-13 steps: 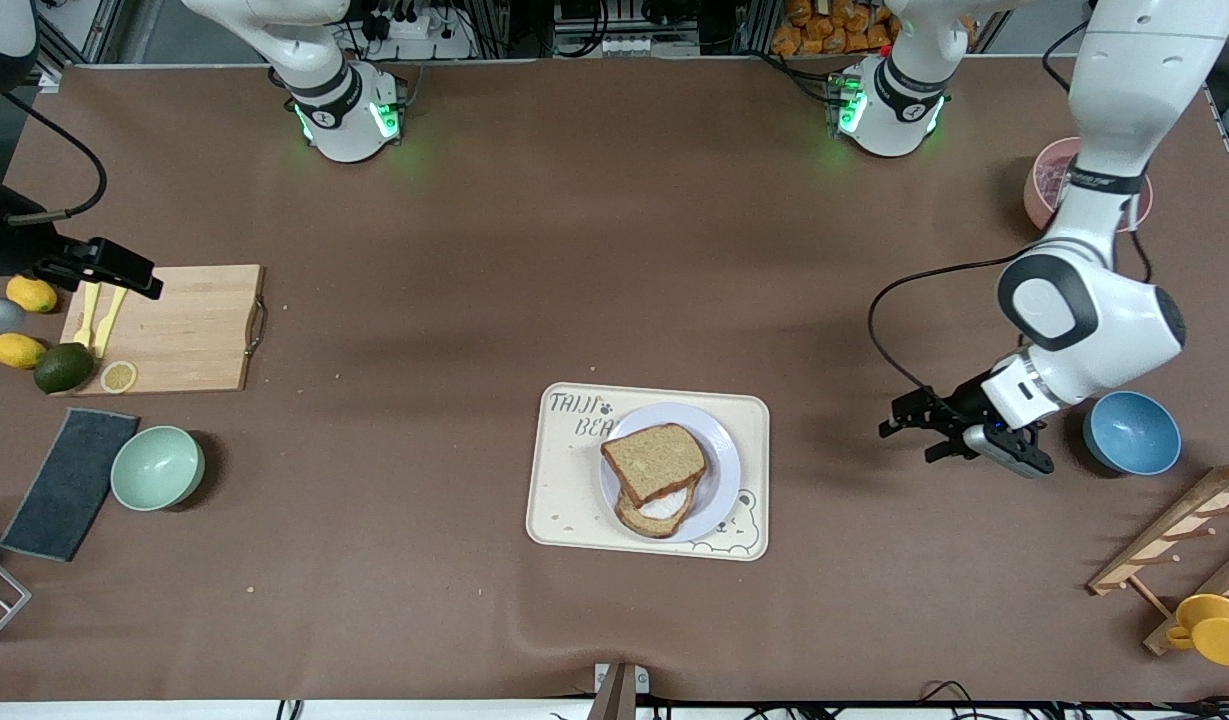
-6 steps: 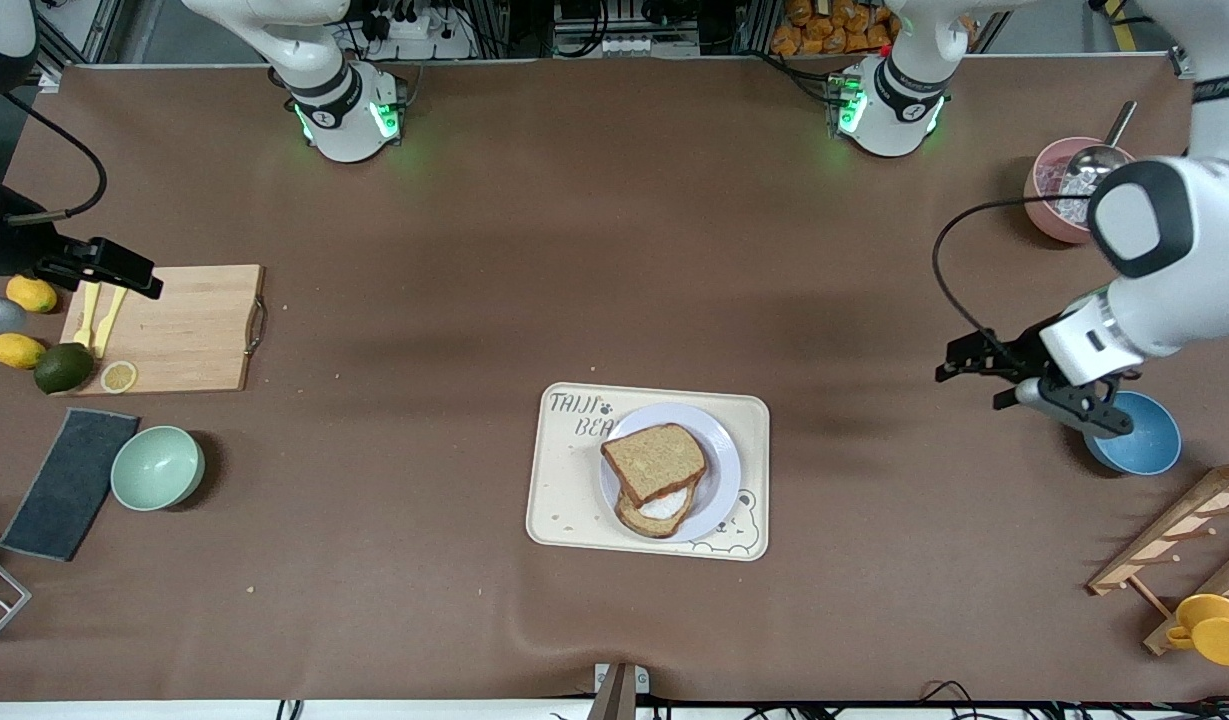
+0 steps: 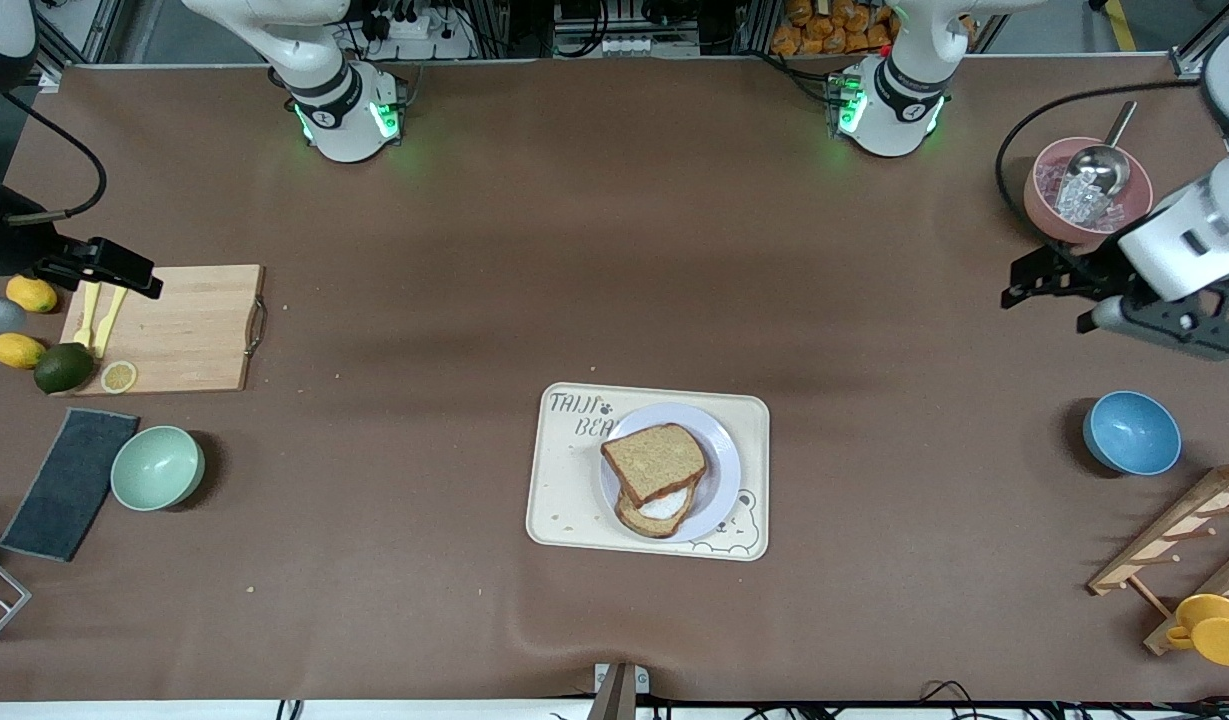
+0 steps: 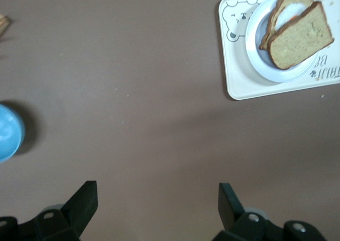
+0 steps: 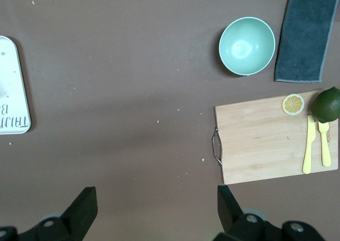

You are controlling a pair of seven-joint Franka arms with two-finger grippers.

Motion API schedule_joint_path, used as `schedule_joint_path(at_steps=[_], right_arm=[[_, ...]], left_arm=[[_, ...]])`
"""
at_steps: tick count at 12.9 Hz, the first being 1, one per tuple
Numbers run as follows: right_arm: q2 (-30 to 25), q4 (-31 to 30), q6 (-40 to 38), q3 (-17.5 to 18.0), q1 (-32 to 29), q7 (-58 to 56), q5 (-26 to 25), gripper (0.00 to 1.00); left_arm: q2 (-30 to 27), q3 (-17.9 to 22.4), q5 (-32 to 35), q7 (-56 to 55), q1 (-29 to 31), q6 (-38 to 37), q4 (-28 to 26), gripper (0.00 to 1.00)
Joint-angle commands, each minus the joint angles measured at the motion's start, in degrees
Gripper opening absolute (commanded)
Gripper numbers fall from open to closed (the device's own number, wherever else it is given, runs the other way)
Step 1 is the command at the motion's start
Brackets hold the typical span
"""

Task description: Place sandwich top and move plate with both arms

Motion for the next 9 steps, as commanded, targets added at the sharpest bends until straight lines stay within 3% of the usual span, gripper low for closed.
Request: schedule_joint_path(at_steps=[1,3,9], right_arm=[[0.0,0.33,-0.34,0.57,-0.9,-0.72,-0.32,1.0],[0.0,0.25,-0.34,0.57,-0.9,-0.72,-0.32,1.0],[0.0,0.16,-0.16,0.57,-0.9,-0.72,-0.23,1.0]], left_arm=[[0.78,1.37,5.0,-6.18,-2.14,-6.65,6.99,1.0],[0.34,1.01,8.01,-6.19,-2.23,-7.36,8.49,1.0],[0.42,-0.57,7.23,-5.23,-0.92,-8.59,10.5,1.0]])
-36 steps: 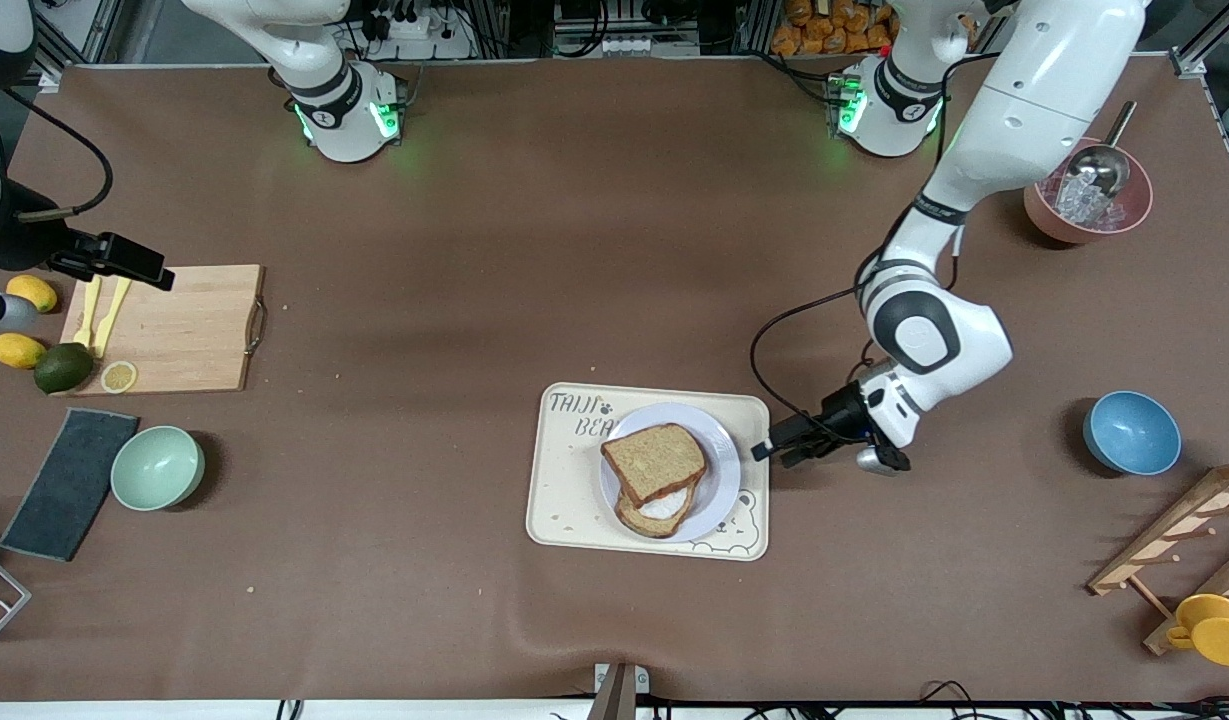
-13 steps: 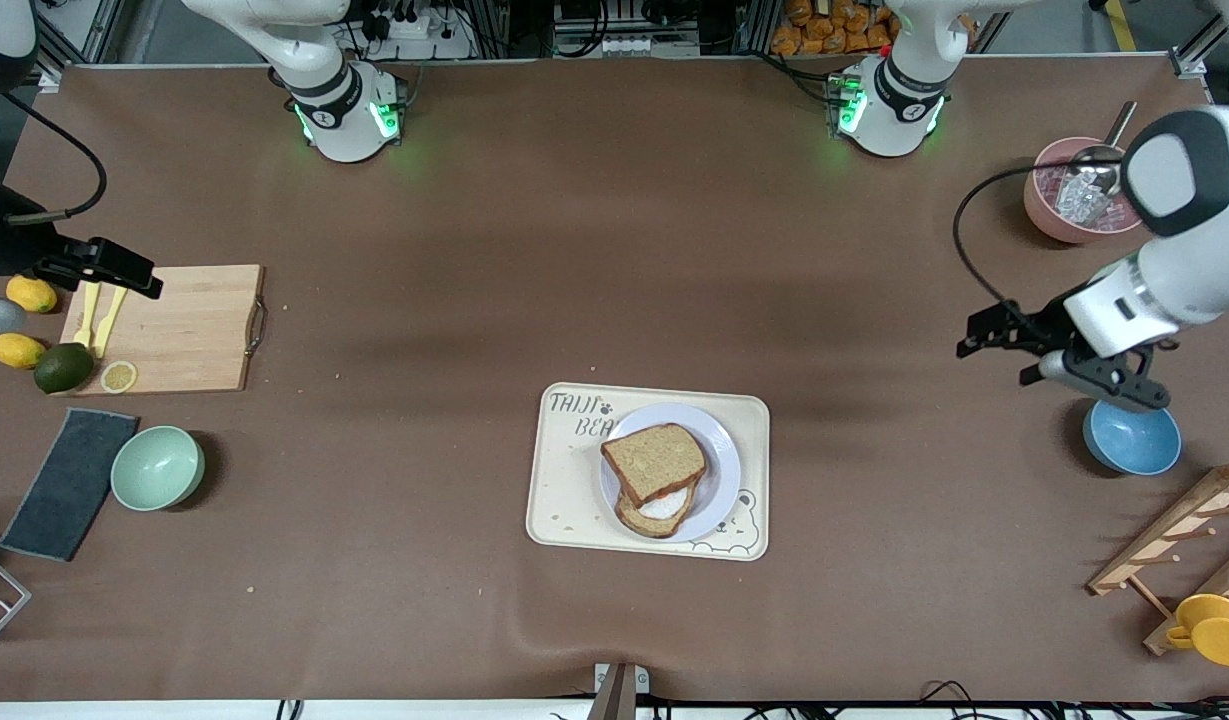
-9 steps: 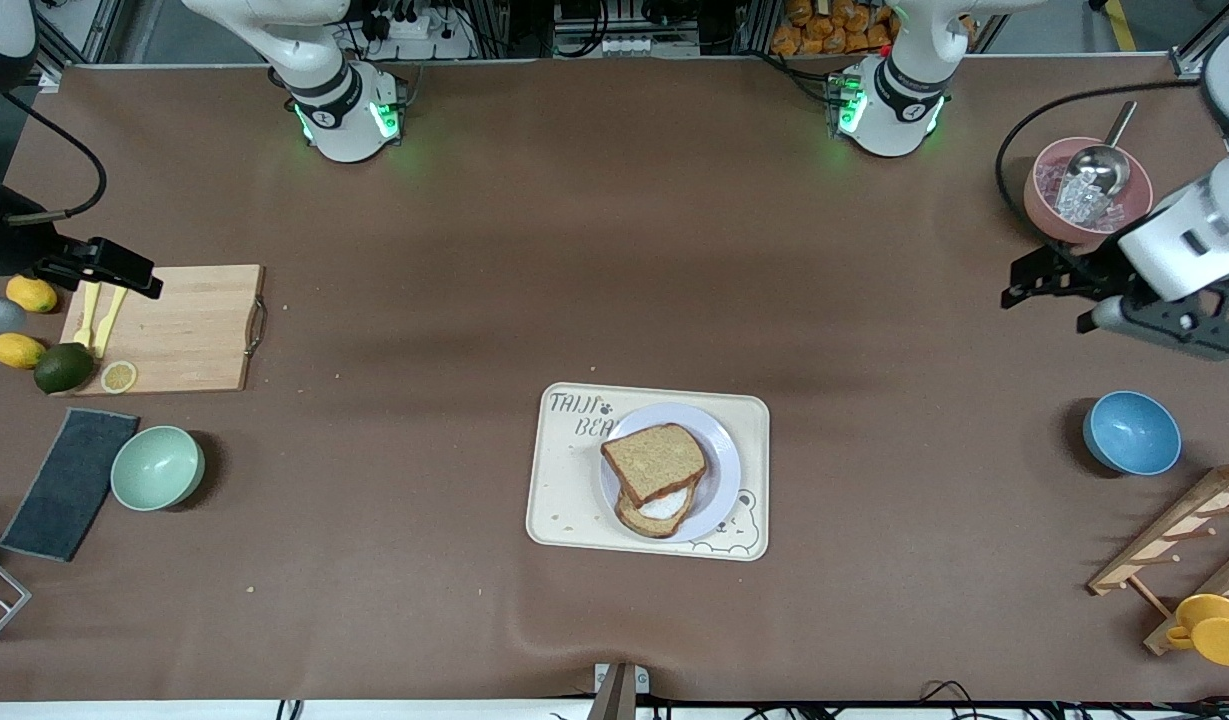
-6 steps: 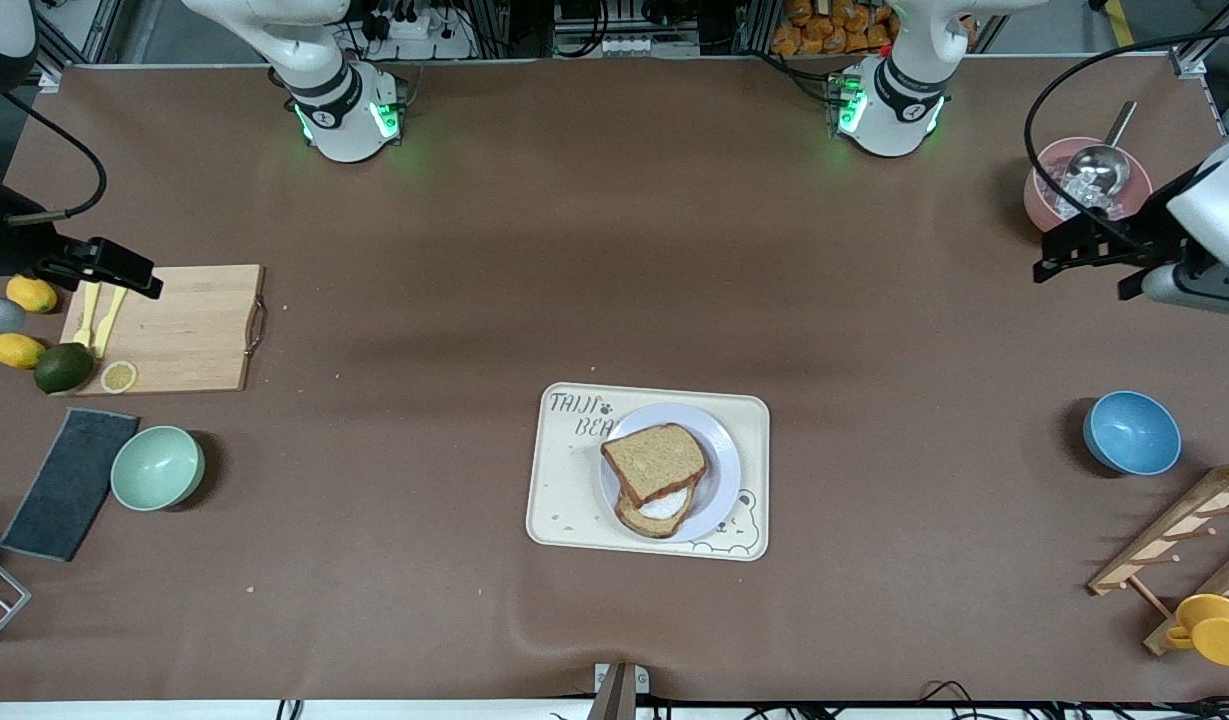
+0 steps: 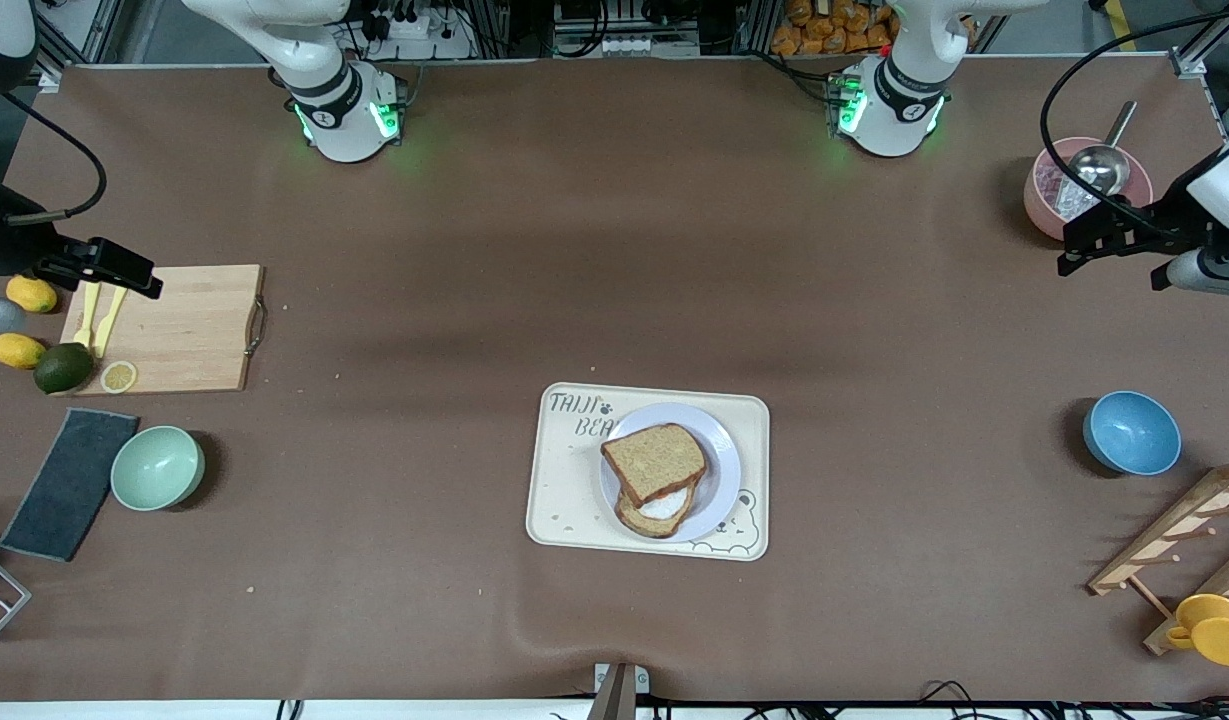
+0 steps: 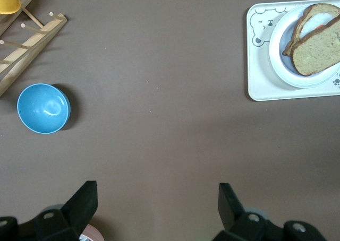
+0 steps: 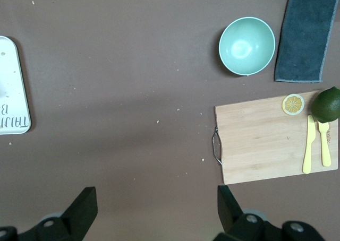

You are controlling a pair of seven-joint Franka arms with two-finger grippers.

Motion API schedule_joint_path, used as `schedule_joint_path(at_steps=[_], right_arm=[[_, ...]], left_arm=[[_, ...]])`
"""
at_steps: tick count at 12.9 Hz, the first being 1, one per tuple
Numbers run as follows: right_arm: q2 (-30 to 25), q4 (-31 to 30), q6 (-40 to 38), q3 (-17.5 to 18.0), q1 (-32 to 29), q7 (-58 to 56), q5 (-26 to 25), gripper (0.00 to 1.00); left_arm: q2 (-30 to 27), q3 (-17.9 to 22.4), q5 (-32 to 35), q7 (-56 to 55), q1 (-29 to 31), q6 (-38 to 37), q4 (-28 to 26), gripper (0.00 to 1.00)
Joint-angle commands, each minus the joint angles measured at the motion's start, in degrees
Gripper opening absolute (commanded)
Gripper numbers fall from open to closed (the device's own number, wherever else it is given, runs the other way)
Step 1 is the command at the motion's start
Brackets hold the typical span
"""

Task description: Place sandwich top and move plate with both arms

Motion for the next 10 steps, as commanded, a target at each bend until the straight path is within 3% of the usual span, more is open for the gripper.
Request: schedule_joint_path(at_steps=[1,10], right_arm=[[0.0,0.25,-0.25,0.58,-0.9,-0.71,-0.32,1.0],[0.0,0.25,-0.16,0.58,-0.9,-0.71,-0.23,1.0]], left_arm=[[0.49,-0.2,0.48,-0.11,0.32,-3.75,4.03,1.0],[-0.04,-0.81,0.22,-8.9,-0.38,-5.78,3.96,1.0]])
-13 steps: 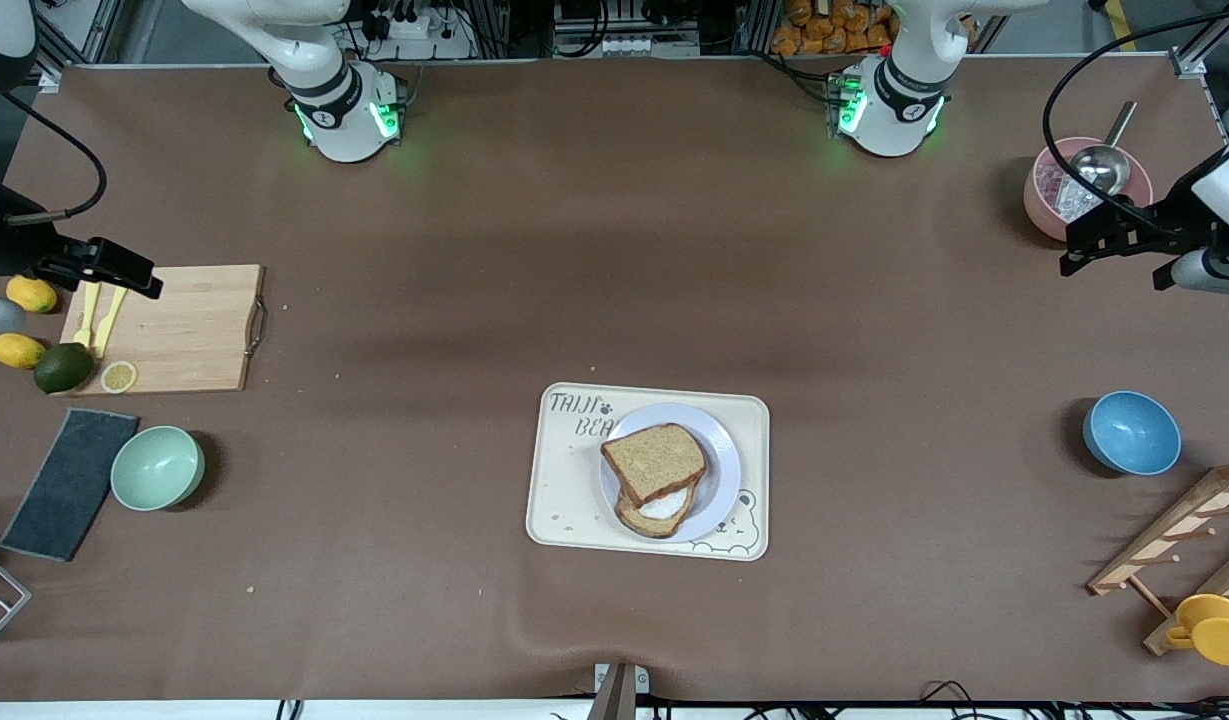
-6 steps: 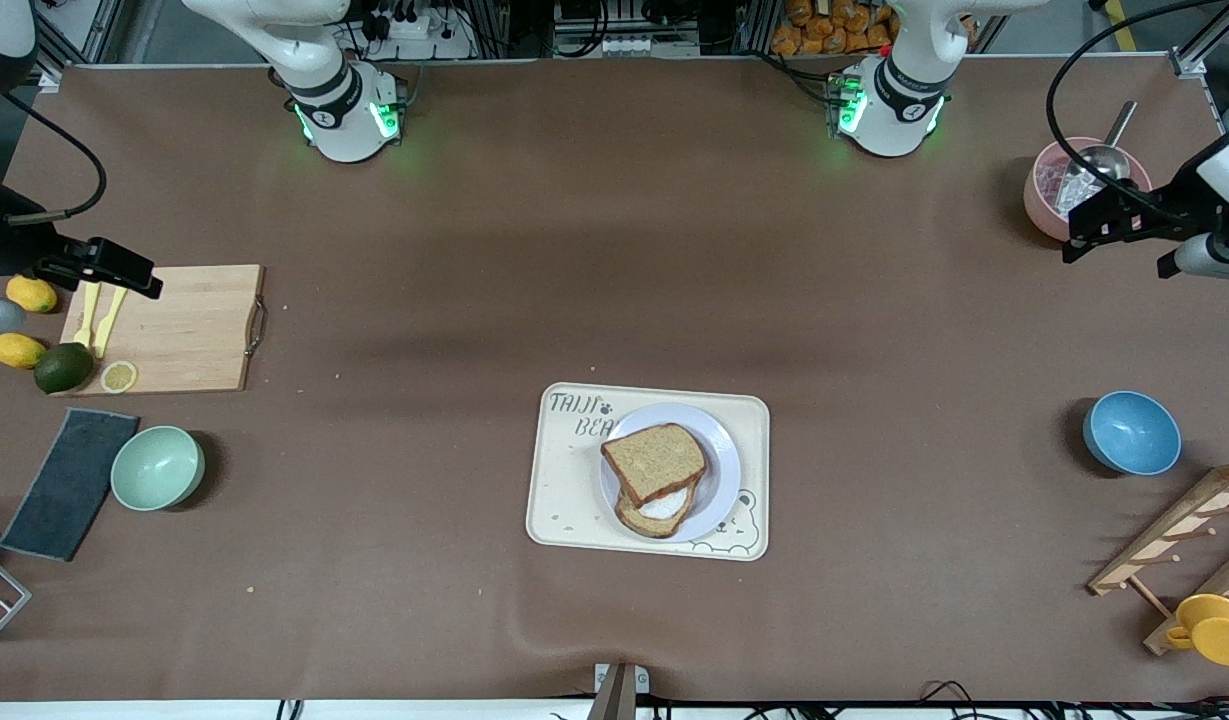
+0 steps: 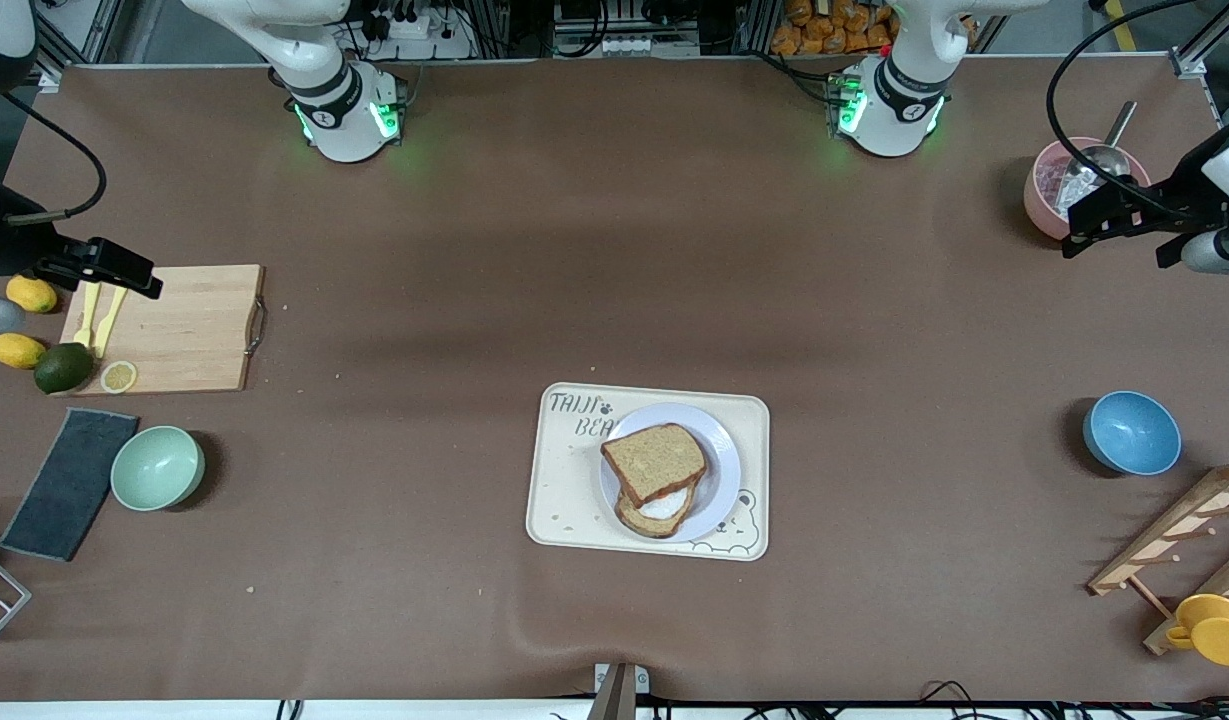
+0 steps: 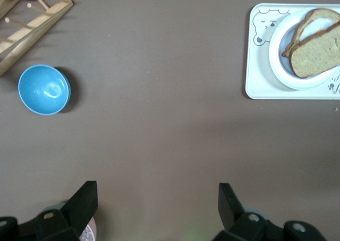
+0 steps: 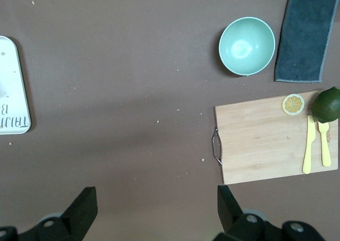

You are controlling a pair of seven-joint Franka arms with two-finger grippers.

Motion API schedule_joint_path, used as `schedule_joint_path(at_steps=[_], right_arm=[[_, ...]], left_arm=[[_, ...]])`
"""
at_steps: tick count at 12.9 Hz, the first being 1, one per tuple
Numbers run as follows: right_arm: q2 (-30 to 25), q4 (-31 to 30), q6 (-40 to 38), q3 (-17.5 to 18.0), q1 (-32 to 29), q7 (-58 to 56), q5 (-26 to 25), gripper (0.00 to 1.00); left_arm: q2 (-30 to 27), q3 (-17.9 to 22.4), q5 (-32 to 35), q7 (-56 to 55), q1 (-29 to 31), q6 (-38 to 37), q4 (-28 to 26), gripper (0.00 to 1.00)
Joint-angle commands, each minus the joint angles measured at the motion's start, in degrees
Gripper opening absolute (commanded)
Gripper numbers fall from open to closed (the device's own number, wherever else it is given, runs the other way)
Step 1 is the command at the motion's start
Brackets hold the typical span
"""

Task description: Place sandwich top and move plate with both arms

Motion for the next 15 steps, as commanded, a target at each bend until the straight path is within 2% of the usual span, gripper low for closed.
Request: schedule_joint_path(at_steps=[1,15], right_arm=[[0.0,0.16,-0.17,0.58,-0.98,-0.71,-0.23,1.0],[0.0,0.16,-0.34,0.58,-1.07,-0.71,-0.23,1.0]], left_arm=[[-0.02,-0.39,0.31,-2.55,-0.31,-1.13,0.97,1.0],[0.59,-0.48,0.66,4.66,-0.31,1.07,0.61,1.0]])
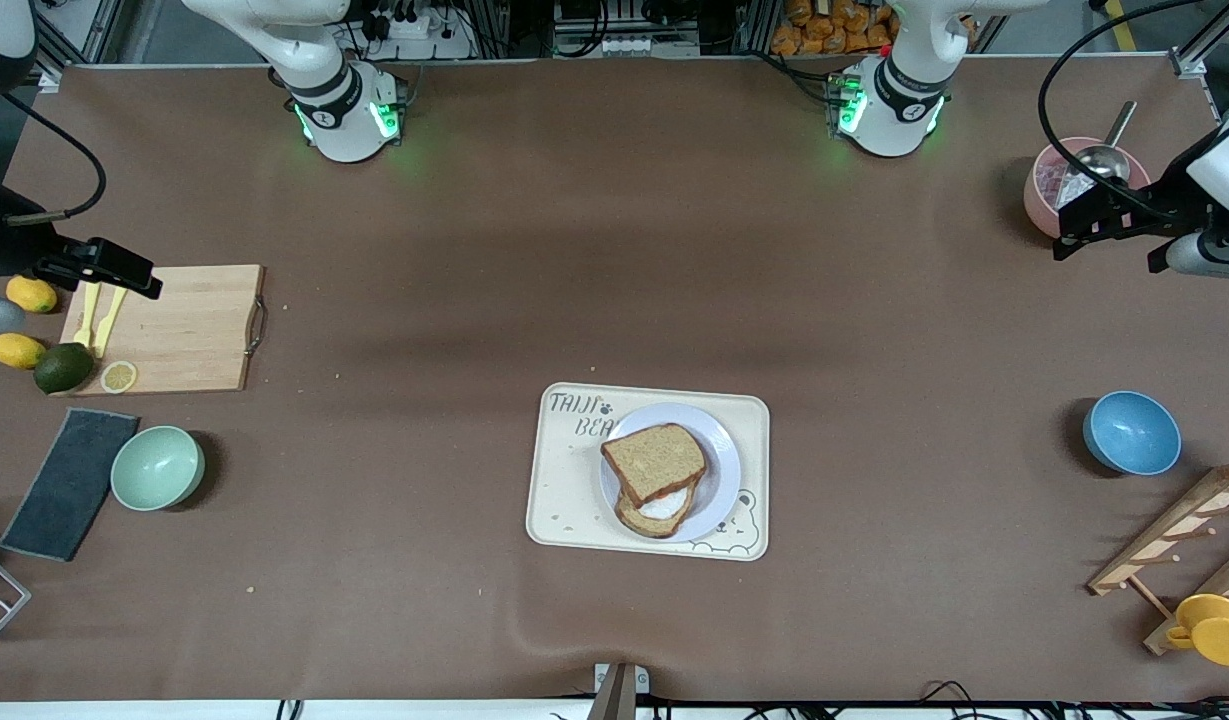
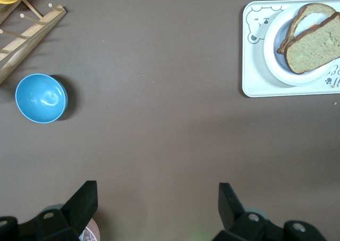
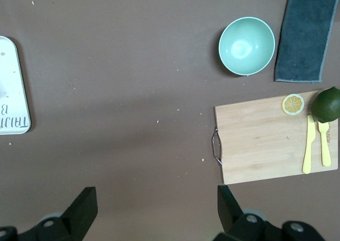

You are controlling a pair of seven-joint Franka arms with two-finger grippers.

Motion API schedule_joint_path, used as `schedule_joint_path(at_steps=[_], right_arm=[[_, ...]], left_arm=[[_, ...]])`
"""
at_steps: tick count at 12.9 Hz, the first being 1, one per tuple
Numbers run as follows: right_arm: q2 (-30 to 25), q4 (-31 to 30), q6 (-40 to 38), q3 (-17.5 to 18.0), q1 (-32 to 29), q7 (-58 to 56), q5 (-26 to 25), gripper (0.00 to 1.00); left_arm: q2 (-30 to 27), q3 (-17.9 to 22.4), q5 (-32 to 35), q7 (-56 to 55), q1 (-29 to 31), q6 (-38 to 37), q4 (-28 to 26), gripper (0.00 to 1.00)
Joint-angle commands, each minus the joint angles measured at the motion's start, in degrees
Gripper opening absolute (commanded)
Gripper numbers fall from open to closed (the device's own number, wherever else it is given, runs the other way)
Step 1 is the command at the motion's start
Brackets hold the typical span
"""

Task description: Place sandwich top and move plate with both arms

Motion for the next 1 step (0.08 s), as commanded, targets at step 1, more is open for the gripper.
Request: schedule_joint_path(at_steps=[1], right_arm=[[0.06,0.16,-0.26,0.63,-0.98,-0.7,-0.23,1.0]], left_arm=[[0.21,0.02,0.57,1.0,-0.2,0.34,0.61,1.0]])
